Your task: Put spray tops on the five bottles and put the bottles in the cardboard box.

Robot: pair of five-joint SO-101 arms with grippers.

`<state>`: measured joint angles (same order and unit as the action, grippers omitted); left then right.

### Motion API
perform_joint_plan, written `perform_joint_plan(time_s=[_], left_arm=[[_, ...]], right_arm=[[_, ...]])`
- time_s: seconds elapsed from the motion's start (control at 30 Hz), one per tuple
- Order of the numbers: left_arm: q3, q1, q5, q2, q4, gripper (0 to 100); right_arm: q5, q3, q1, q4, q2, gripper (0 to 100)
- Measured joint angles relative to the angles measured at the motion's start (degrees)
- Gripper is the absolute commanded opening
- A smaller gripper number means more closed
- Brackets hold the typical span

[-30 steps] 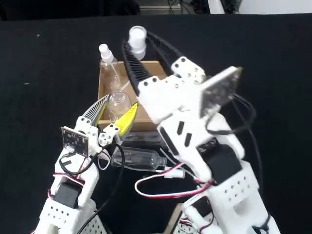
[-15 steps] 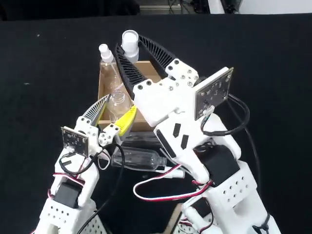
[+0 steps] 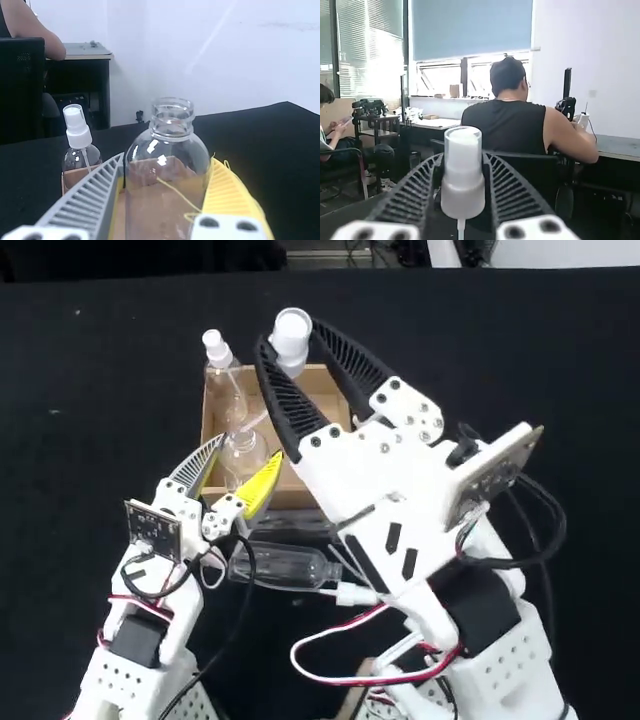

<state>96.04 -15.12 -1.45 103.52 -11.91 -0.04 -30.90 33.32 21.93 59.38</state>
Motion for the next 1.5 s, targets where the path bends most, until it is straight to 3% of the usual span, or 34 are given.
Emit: perform_joint_plan(time_s=[0.63,0.87,1.27,1.5], left_arm=[[0.0,0.0,0.0,0.0,0.0,3],[0.0,0.0,0.0,0.0,0.0,3],[0.0,-0.2,0.0,0.0,0.0,3],[0.0,0.0,0.0,0.0,0.0,3]], right_arm=[[0.0,0.0,0.0,0.6,-7.1,1.1],[0.1,0.0,4.8,1.7,-7.1,1.1],[0.1,-4.5,5.6,6.2,-7.1,1.2],[0.1,-8.4,6.9,6.4,-7.1,19.9]])
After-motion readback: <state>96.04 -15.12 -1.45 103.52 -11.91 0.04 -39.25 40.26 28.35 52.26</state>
